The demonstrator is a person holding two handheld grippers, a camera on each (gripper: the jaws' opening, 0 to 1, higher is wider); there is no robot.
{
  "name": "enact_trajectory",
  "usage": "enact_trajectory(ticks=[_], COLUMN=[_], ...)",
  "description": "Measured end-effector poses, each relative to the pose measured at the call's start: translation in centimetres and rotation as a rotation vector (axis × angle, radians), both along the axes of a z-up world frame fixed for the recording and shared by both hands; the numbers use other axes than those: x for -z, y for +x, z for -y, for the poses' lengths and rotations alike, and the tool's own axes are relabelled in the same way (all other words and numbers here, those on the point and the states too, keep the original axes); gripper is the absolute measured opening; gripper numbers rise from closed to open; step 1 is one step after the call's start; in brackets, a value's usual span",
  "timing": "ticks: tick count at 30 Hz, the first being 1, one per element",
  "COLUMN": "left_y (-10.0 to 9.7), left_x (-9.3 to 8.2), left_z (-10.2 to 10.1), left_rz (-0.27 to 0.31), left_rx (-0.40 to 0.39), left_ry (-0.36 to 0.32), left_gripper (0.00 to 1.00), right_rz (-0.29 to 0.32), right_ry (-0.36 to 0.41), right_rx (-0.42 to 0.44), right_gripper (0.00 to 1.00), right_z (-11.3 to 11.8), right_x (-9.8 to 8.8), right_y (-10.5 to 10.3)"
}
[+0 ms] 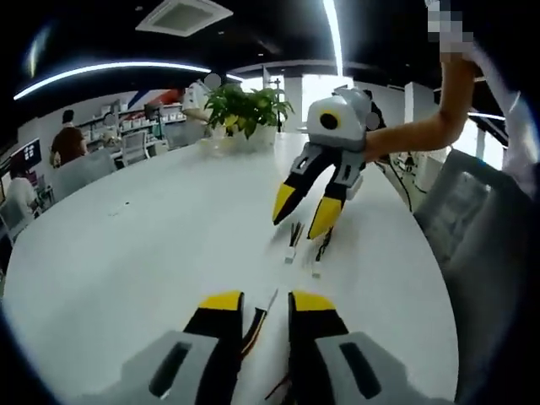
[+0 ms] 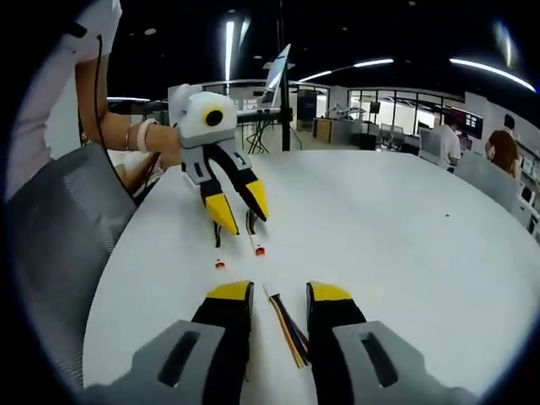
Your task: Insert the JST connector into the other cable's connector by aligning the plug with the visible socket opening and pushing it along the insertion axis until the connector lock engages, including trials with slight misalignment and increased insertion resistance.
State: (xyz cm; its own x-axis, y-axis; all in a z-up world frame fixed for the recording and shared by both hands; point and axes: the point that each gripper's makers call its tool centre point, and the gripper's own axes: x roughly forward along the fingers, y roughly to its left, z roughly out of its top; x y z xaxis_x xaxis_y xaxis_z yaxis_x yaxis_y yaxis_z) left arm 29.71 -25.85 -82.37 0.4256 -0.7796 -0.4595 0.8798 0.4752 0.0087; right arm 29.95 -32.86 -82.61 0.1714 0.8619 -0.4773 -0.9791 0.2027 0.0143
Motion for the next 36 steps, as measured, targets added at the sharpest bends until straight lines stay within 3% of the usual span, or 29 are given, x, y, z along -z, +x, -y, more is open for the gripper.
enact_trajectory(ticks=[5,8,18,22,36], left_y=[0.3,0.3,0.1,0.1,0.0], left_x=[0.1,0.3,0.8,1.1,1.2], left_z=[-0.2,-0.2,0.3,0.5,0.7], left_rz=[-0.001,-0.002,0.01,0.013,0.02], left_rx=[0.004,0.02,0.081,0.089,0.101], left_ry=[-0.022,-0.033,-0.068,-0.073,-0.098], left_gripper=[0.13,0.13,0.12,0.1,0.1], right_rz=[-0.021,-0.05,-0.059,-0.044,-0.052], right_ry=[0.005,0.052,0.066,0.085,0.082], right_rx=[-0.02,-0.038,-0.058,-0.07,-0.086], right_gripper=[0.21,0.18,0.14,0.05,0.08], right_z=[-0.1,-0.4,-0.9,-1.2,-1.5], right_x=[0.6,0.6,1.6,1.5,2.3], right_y=[-0.3,-0.5,-0.6,-0.7,-0.8])
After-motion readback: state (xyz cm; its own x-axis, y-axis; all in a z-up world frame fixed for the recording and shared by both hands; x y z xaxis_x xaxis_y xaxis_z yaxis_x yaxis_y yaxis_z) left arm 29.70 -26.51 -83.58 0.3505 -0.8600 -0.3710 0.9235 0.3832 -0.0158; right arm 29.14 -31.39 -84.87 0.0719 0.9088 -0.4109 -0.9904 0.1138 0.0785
